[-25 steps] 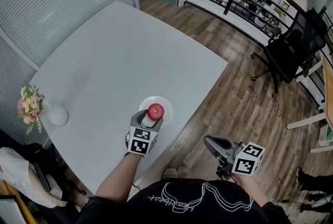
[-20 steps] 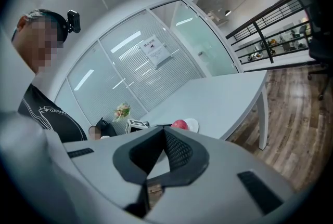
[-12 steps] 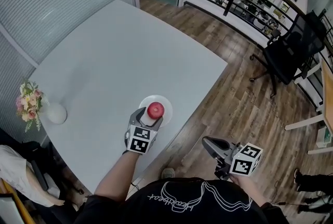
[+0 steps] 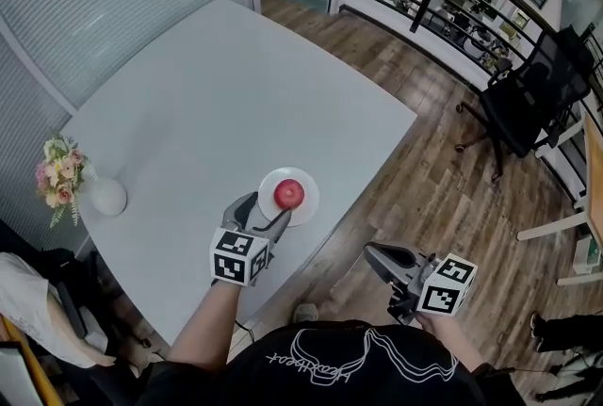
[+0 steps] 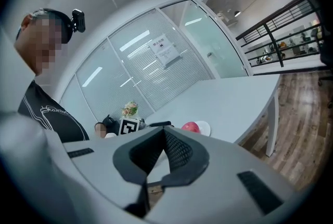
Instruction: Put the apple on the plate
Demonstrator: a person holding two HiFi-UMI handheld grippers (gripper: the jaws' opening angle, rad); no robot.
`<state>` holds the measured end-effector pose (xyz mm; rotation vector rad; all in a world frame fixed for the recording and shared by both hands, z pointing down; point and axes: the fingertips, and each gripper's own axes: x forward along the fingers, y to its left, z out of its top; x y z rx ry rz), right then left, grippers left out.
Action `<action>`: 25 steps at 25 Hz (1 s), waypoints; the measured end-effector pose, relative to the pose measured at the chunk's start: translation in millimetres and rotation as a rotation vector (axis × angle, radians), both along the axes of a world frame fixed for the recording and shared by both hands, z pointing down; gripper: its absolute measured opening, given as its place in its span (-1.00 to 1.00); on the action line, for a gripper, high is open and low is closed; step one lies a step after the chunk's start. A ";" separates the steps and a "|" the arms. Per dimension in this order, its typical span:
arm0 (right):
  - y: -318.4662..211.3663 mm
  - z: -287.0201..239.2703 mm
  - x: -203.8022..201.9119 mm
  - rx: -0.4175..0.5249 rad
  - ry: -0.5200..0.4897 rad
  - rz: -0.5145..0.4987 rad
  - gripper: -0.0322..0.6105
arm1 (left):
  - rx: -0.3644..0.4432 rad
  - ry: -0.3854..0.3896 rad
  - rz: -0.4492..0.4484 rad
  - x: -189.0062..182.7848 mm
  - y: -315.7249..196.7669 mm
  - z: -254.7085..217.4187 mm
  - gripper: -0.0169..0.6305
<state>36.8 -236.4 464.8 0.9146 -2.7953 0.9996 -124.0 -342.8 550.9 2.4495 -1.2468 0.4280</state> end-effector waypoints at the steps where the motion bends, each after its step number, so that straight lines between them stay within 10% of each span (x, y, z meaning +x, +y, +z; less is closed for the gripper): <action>1: 0.5 -3.2 -2.4 0.000 -0.018 -0.005 -0.88 | -0.005 0.035 -0.006 -1.8 5.6 -9.6 0.05; 9: 15.6 -31.0 -38.3 0.092 -0.039 -0.096 -0.87 | 0.028 0.322 0.150 11.2 83.9 -103.0 -0.01; 13: 28.2 -45.3 -52.6 0.160 -0.022 -0.153 -0.87 | 0.072 0.402 0.307 32.2 124.3 -144.2 -0.49; 16: 38.0 -48.6 -57.0 0.174 -0.033 -0.165 -0.88 | 0.106 0.380 0.356 42.9 143.1 -159.1 -0.84; 25: 55.7 -46.5 -58.1 0.205 0.024 -0.181 -0.88 | 0.094 0.271 0.376 62.2 165.7 -143.8 -0.91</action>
